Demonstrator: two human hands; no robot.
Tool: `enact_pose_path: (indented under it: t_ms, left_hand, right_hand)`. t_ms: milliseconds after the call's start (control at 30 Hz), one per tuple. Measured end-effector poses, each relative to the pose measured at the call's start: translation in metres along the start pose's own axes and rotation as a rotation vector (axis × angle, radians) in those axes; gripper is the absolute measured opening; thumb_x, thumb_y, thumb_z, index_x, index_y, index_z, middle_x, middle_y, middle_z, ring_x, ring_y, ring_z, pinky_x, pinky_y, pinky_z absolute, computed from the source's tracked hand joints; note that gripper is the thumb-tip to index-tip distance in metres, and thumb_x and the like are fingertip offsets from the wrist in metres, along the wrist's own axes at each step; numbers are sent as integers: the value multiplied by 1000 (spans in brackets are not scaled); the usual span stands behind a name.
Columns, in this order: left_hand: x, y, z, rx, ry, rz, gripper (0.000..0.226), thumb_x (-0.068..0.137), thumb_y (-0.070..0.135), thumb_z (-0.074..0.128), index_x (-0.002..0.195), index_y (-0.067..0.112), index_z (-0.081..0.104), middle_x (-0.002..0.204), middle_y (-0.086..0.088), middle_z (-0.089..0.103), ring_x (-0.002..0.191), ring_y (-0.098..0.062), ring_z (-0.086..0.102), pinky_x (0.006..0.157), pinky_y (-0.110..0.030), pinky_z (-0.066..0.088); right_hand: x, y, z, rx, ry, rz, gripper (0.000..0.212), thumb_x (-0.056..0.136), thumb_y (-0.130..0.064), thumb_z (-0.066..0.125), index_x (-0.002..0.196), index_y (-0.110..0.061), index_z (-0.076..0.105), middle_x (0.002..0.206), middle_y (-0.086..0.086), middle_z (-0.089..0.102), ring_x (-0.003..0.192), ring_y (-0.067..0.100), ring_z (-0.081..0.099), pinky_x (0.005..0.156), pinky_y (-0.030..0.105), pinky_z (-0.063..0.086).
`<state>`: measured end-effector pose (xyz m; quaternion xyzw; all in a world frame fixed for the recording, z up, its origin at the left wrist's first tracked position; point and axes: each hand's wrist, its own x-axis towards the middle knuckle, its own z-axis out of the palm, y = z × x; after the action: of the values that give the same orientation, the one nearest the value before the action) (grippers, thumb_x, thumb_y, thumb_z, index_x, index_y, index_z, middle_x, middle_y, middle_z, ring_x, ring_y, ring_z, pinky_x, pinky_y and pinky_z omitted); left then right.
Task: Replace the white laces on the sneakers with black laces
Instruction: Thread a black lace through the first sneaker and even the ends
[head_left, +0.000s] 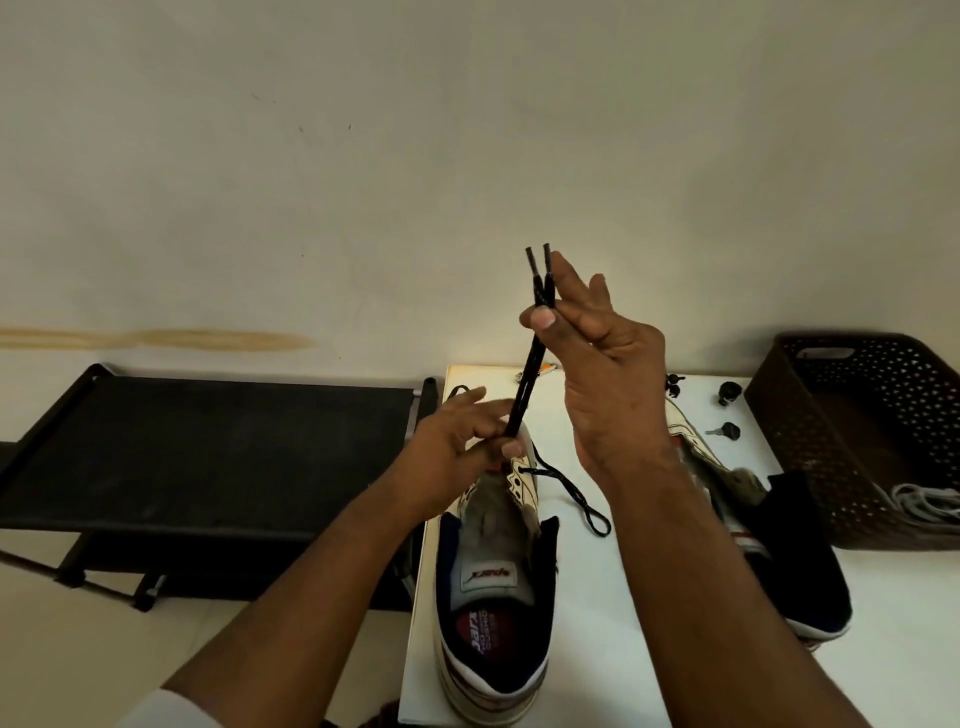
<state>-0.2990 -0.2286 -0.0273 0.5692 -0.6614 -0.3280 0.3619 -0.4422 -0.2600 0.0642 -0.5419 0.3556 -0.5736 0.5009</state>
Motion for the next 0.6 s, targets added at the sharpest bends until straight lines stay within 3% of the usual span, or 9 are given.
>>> enact_pose_path:
  t_ms: [67, 133, 200, 267, 367, 433, 533, 600]
  left_hand:
    - [0, -7, 0, 102, -41, -44, 11, 87, 23, 69, 93, 31, 74, 133, 24, 50, 142, -14, 26, 116, -40, 20]
    - [1, -6, 0, 216, -16, -99, 10, 85, 31, 69, 93, 36, 74, 123, 34, 46, 135, -11, 30, 104, -31, 15]
    - [2, 0, 2, 348, 7, -93, 14, 85, 36, 69, 91, 27, 77, 110, 28, 49, 122, -8, 36, 90, -27, 13]
    - [2, 1, 4, 318, -12, -86, 16, 84, 36, 71, 85, 22, 77, 95, 24, 54, 111, -7, 46, 90, -31, 19]
    - [4, -4, 1, 181, -21, -108, 14, 81, 37, 72, 80, 24, 77, 85, 17, 60, 92, -4, 57, 93, -41, 40]
    - [7, -7, -2, 68, 47, -129, 15, 82, 32, 72, 74, 20, 74, 87, 12, 61, 88, -6, 59, 87, -40, 46]
    - [7, -5, 2, -152, 156, -217, 15, 85, 16, 72, 70, 16, 73, 100, 1, 63, 95, -12, 61, 82, -28, 44]
    - [5, -4, 8, -262, 196, -262, 15, 87, 15, 69, 74, 20, 75, 117, -1, 61, 108, -14, 59, 82, -20, 47]
  right_hand:
    - [3, 2, -2, 44, 40, 0, 20, 85, -6, 68, 80, -24, 75, 122, -2, 66, 141, 11, 32, 97, 4, 29]
    - [5, 3, -4, 96, 84, 28, 18, 86, -7, 67, 80, -21, 76, 114, 0, 70, 136, 13, 41, 90, 7, 37]
    - [5, 7, -6, 159, 118, 83, 19, 88, -7, 65, 78, -20, 75, 106, 0, 73, 122, 14, 57, 82, 8, 44]
    - [4, 13, -7, 98, 120, 188, 12, 90, -11, 63, 87, -17, 74, 102, -6, 73, 104, 2, 65, 74, 3, 44]
    - [0, 26, -14, -86, 23, 439, 22, 98, -29, 51, 112, -22, 67, 103, -24, 63, 95, -10, 55, 81, 4, 36]
    - [-6, 37, -19, -192, -35, 614, 35, 102, -34, 41, 130, -18, 56, 109, -14, 56, 93, -2, 48, 82, 14, 36]
    - [-17, 59, -23, -430, -65, 616, 34, 102, -26, 42, 109, -2, 65, 99, 8, 67, 90, 19, 61, 81, 35, 47]
    - [-21, 74, -22, -608, -152, 556, 29, 96, -23, 51, 91, -3, 72, 90, 16, 69, 83, 25, 62, 80, 41, 49]
